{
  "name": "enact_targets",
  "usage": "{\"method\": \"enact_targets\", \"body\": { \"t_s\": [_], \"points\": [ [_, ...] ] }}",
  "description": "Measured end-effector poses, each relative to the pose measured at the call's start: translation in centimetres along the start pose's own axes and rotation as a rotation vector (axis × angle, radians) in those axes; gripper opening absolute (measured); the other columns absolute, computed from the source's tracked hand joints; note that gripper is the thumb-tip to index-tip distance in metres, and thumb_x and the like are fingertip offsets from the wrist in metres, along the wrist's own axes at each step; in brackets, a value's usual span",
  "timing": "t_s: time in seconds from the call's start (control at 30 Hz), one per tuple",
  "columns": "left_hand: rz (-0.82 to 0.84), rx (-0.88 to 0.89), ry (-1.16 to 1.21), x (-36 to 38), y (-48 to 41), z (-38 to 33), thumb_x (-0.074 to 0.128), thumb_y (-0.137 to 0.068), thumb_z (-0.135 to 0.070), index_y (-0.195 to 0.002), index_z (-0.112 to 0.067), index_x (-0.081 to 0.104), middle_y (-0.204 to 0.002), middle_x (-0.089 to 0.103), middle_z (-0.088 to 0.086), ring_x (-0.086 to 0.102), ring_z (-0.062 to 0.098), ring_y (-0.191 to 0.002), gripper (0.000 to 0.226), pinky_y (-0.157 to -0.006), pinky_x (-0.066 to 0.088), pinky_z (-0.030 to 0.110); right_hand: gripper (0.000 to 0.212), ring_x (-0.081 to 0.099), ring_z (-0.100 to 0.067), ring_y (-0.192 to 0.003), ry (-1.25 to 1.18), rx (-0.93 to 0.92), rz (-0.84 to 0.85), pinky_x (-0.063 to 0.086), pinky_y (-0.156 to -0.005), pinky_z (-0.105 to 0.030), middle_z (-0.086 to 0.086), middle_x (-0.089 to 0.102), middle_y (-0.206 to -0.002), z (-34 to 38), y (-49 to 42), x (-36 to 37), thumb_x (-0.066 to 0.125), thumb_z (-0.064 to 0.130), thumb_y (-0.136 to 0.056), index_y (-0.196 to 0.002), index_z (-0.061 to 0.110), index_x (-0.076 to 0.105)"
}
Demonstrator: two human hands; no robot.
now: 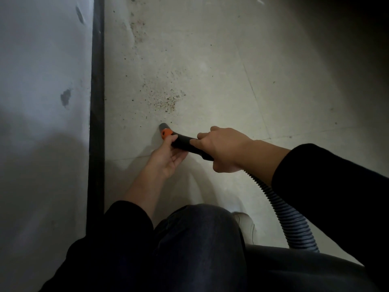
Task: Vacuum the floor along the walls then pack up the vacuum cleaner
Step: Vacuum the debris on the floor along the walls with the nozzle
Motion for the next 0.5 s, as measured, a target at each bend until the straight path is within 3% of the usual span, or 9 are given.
{"method": "enact_targets", "body": {
  "t_s": [0.5],
  "points": [
    [0.06,-0.07,-0.097,4.7,-0.3,3.1,0.056,-0.097,-0.023,-0.106,-0.003,0.059,-0.1,0.067,0.013,0.067,0.017,-0.089,0.022,-0.067,0.056,0.023,0.044,0.042,-0.021,-0.085,-0.04,0.105,0.049,0.022,-0.049,-0.026,0.001,0.05,-0.103,-3.9,3.7,2.1,0.055,0.013,-0.084,-0.127,0.019,0.045]
  ]
}}
Point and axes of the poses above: each hand's wrist, its own y-axis away from the middle knuckle, its own x-axis out of the palm, z = x × y, the point moved 8 cm from there along -y, towards the middle knuckle
